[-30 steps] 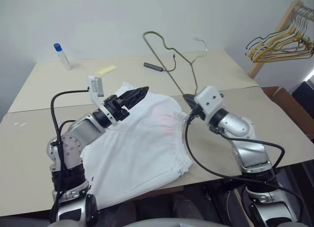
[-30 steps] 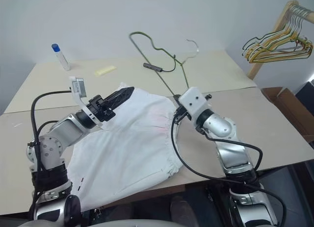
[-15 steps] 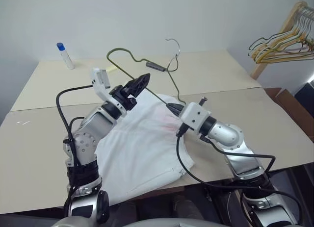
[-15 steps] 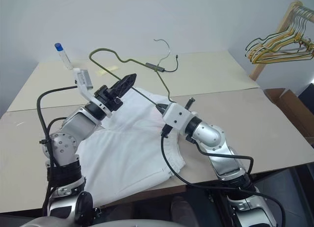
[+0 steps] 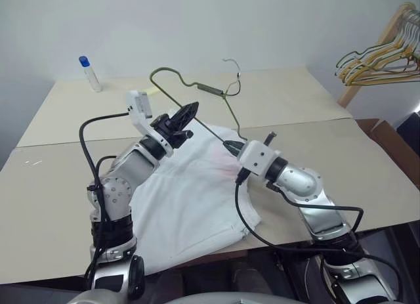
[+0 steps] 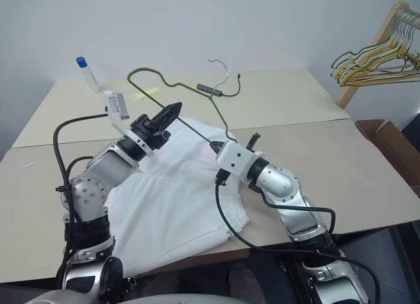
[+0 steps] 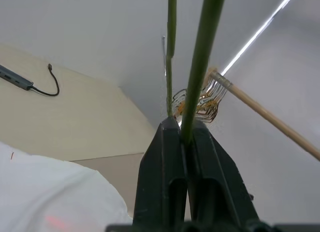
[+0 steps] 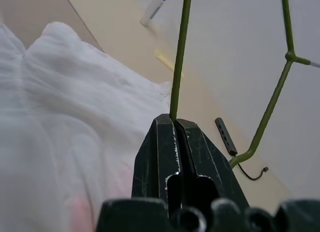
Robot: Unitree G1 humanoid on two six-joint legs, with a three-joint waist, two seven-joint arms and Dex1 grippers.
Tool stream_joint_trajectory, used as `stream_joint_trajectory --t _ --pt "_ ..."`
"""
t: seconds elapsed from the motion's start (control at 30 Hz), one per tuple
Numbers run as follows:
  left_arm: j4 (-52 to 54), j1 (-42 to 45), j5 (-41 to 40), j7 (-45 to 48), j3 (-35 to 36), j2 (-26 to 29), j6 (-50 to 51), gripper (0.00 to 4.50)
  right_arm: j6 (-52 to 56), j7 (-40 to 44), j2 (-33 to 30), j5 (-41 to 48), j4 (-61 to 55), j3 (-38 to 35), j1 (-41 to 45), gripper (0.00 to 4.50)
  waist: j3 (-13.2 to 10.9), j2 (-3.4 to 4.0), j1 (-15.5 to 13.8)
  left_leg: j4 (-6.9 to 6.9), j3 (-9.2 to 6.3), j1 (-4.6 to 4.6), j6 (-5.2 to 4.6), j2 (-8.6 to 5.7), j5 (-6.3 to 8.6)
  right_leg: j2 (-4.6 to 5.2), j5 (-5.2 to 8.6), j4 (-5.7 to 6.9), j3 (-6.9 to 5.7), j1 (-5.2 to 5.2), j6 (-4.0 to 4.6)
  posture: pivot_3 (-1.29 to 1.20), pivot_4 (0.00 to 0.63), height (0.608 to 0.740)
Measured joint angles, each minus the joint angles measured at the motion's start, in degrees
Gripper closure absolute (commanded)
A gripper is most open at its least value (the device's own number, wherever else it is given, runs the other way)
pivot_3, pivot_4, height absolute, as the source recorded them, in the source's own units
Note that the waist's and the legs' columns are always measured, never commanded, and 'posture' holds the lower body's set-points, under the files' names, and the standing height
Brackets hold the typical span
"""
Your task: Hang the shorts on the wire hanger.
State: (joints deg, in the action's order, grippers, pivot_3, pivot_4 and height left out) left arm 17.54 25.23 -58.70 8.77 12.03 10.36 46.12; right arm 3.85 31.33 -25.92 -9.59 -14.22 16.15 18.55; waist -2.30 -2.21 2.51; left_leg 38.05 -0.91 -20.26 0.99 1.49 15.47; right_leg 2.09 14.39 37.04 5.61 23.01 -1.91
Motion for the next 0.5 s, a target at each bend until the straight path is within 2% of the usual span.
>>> stream_joint_trajectory --t 0.07,0.27,0.33,0.37,0.4,0.43,0.47,0.5 --pt "0.4 -0.6 1.8 1.0 -1.4 0.4 -0.4 4.50 -2.7 -0.1 -0.3 -1.2 0.1 0.8 0.0 3.22 0.0 0.00 0.0 0.00 0.00 0.01 0.00 0.00 0.00 0.00 0.00 0.00 0.00 0.00 0.00 0.00 0.000 0.740" --pt "0.1 -0.7 3.5 3.6 -1.8 0.4 -3.7 4.50 -6.3 -0.6 -0.2 -1.9 1.2 0.6 0.2 0.97 0.0 0.00 0.0 0.00 -0.02 0.00 0.04 0.00 -0.03 0.00 0.00 0.00 -0.01 0.00 0.01 0.00 0.000 0.740" --pt "-0.1 -0.7 4.7 6.5 -1.8 3.4 -4.2 4.50 -3.8 1.7 -0.2 2.9 0.3 -1.2 0.2 0.28 0.0 0.00 0.1 0.00 -0.02 0.00 0.04 0.00 -0.03 -0.01 0.00 0.01 -0.01 0.01 0.01 0.00 0.000 0.740" --pt "-0.3 -0.7 4.8 8.7 -1.7 5.6 -4.5 4.50 1.1 4.6 -0.6 8.8 -1.7 -3.3 0.2 0.02 0.0 0.01 0.1 0.00 -0.04 -0.02 0.04 0.00 -0.03 -0.01 0.00 0.00 -0.01 0.01 0.01 -0.01 0.000 0.740" --pt "-0.5 -0.7 4.7 10.6 -1.1 7.2 -4.6 4.50 5.4 6.9 -1.5 13.7 -3.6 -5.4 0.3 0.02 0.0 0.01 0.1 0.00 -0.07 -0.01 0.03 0.00 -0.02 -0.01 0.00 -0.01 -0.02 -0.02 0.01 -0.01 0.000 0.740" --pt "-0.6 -0.7 4.4 14.1 0.4 10.1 -4.6 4.50 13.1 10.3 -3.2 22.6 -5.9 -9.3 1.3 0.02 0.0 0.00 0.1 0.01 -0.07 -0.02 0.03 0.00 -0.02 0.00 0.00 -0.03 -0.04 -0.02 0.01 -0.01 0.000 0.740" --pt "-0.6 -0.7 4.4 14.5 0.6 10.4 -4.7 4.50 13.7 10.7 -3.4 23.4 -6.1 -9.8 1.4 0.02 0.0 0.00 0.1 0.01 -0.07 -0.02 0.03 0.00 -0.02 0.00 0.00 -0.03 -0.04 -0.02 0.01 -0.02 0.000 0.740" --pt "-0.9 -0.8 3.3 17.4 2.2 12.0 -4.7 4.50 18.9 12.7 -4.4 29.4 -6.9 -12.5 2.4 0.02 0.0 0.01 0.1 0.01 -0.08 0.07 0.02 0.00 -0.02 0.00 0.01 -0.04 -0.07 -0.12 0.00 -0.02 0.000 0.740"
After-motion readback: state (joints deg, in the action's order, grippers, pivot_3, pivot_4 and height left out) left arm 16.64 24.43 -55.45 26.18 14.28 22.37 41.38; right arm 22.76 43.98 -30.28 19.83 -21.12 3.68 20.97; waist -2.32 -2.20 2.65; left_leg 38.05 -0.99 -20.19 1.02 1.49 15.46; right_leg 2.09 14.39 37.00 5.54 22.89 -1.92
